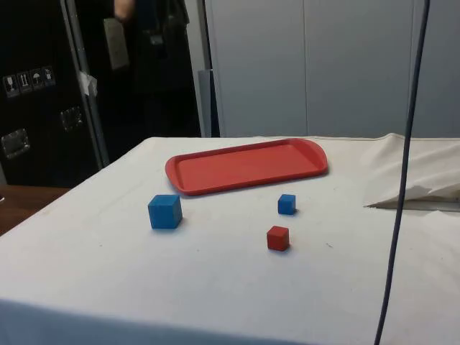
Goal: Pick up the largest block and place it onto the tray.
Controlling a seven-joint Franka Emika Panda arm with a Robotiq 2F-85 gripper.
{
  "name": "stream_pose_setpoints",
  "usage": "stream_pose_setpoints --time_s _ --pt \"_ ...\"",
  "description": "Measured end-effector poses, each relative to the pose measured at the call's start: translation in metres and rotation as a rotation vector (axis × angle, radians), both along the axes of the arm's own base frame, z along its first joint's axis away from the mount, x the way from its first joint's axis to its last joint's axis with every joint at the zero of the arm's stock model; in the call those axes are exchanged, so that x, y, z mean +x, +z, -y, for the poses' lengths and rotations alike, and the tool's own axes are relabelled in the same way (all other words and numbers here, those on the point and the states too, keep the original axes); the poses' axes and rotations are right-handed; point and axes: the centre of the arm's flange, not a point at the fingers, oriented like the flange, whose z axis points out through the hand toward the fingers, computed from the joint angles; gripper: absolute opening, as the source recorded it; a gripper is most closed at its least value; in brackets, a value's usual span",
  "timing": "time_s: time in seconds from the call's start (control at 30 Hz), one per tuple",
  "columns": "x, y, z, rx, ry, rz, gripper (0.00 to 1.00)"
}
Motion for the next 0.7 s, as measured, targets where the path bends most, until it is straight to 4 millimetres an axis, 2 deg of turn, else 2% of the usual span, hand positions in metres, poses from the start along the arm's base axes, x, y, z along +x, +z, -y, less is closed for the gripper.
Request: stream_pose_setpoints --time_s 0.5,0.7 --pt "0.016 -0.041 -0.037 -0.047 -0.005 0.006 1.0" --pt "0.024 -0.069 -0.05 -0.071 -0.005 0.007 1.0"
